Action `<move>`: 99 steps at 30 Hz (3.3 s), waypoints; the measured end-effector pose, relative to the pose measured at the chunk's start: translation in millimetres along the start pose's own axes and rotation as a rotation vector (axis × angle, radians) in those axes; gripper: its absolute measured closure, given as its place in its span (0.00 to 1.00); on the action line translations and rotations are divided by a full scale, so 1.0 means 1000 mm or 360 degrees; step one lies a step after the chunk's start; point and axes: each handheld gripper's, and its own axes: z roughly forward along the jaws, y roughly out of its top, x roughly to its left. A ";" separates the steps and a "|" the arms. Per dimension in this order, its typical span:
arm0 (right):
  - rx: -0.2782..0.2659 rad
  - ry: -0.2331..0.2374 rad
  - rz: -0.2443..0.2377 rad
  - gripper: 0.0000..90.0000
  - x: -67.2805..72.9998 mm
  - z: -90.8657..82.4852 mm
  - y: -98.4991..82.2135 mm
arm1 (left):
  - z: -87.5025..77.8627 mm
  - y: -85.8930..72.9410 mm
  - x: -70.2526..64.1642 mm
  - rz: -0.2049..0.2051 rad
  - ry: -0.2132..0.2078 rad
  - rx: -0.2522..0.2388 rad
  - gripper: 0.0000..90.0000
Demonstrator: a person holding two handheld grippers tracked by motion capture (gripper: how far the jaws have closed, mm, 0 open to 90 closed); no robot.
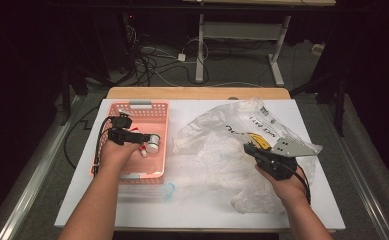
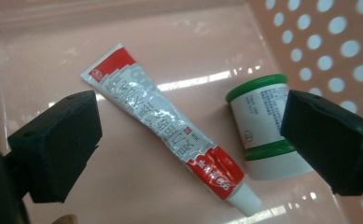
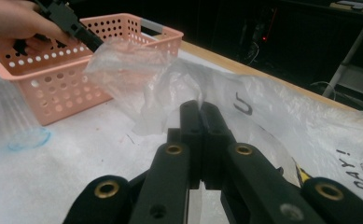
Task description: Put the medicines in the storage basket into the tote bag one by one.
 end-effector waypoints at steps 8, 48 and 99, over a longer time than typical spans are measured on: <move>0.0014 0.0000 0.0022 1.00 -0.001 0.001 -0.002 | 0.013 0.002 0.008 -0.0071 -0.0041 0.0177 0.23; 0.0004 -0.0006 0.0028 1.00 -0.001 -0.001 -0.004 | 0.010 0.000 -0.006 0.0149 0.0086 0.0317 0.75; -0.0042 0.0009 0.0038 1.00 0.006 -0.005 -0.004 | -0.072 -0.055 -0.029 0.0248 -0.0020 -0.0316 0.75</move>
